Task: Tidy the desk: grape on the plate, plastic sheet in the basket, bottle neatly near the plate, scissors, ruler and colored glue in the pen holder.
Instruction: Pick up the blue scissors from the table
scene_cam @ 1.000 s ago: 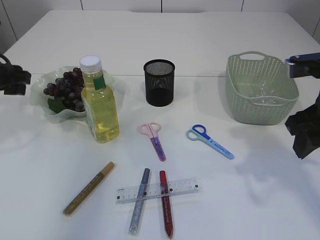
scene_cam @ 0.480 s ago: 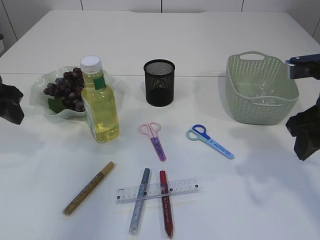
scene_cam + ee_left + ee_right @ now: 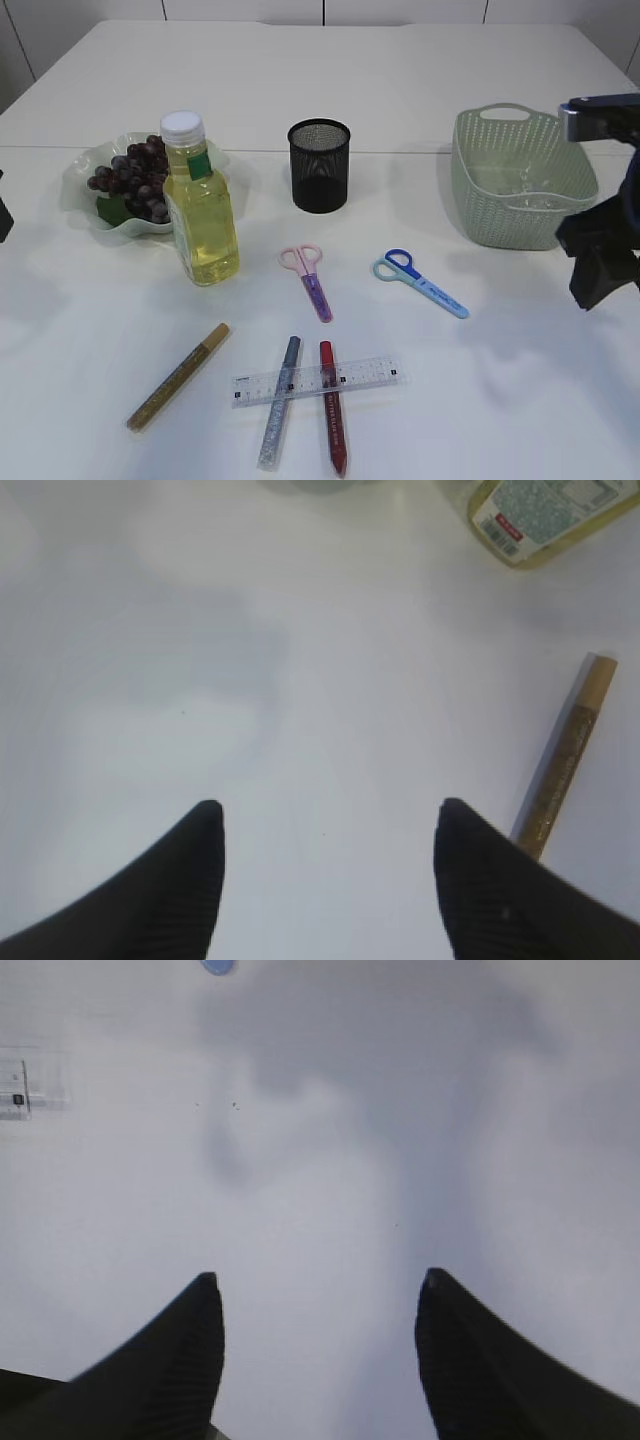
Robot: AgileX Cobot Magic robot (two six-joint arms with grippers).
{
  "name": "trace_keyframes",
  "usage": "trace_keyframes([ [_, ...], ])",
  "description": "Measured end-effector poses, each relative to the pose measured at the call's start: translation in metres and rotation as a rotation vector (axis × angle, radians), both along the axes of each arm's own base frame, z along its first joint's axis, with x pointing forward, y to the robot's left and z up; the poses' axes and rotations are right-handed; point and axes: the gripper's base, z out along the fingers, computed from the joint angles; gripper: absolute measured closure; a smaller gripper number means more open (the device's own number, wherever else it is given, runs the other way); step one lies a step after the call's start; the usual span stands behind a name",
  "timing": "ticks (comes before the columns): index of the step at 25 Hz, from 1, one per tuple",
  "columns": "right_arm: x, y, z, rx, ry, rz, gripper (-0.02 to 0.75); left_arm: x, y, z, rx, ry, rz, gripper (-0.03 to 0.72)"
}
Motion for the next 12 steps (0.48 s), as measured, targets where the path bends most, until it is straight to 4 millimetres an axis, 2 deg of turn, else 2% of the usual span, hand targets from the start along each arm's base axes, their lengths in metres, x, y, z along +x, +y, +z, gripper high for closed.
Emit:
trace_keyframes([
  [6,0.011,0.031,0.019,0.008,-0.077,0.104,0.262,-0.002,-0.006,-0.003,-0.077,0.023,0.009,0.249],
  [12,0.051,0.052,0.021,0.0,-0.066,0.158,0.262,-0.009,-0.005,-0.014,-0.057,0.083,-0.003,0.308],
])
